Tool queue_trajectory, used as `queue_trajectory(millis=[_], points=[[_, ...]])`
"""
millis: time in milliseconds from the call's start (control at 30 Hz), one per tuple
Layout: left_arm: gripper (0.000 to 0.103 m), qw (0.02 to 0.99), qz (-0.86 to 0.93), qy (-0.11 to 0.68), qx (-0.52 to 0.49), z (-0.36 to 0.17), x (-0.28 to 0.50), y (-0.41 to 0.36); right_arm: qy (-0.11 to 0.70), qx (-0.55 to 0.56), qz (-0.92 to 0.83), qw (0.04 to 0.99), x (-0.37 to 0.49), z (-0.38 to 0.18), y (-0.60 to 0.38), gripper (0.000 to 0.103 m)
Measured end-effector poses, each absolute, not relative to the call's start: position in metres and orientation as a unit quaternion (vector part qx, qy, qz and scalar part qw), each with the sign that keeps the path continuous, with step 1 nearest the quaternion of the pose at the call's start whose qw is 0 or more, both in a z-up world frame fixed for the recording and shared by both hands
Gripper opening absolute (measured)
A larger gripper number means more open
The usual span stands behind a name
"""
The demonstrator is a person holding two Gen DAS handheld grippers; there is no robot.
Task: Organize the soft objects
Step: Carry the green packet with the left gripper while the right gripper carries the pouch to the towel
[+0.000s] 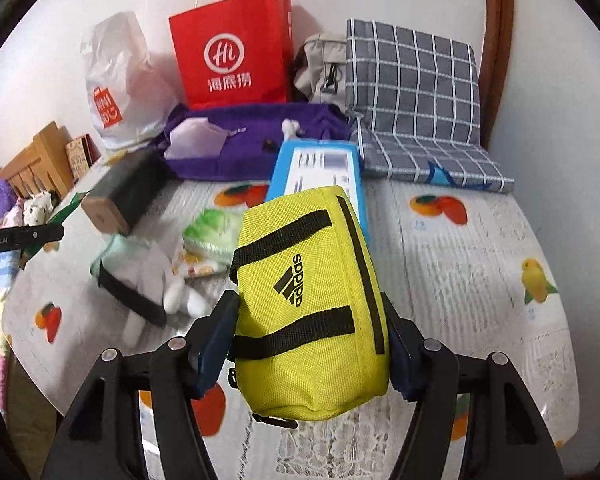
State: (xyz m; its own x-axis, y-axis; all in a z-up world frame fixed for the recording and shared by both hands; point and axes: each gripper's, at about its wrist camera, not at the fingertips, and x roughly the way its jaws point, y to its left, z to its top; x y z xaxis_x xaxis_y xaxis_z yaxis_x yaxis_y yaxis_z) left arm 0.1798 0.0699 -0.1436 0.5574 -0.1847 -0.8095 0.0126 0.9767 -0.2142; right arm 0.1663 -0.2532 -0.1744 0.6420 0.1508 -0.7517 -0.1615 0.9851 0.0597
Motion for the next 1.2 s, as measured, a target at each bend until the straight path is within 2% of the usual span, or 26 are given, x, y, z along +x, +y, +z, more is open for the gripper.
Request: queue_trajectory(millis=[800, 1200], points=[[0.030, 0.901, -0.037, 0.424, -0.081, -0.080, 0.285, 0.058, 0.378, 0.017, 0.119, 0.918, 0.302, -0.095, -0.235, 0.066], [0.030, 0.901, -0.018, 0.425, -0.085, -0.080, 0.346, 0.059, 0.369, 0.006, 0.144, 0.918, 0.371, -0.078, -0.210, 0.066]])
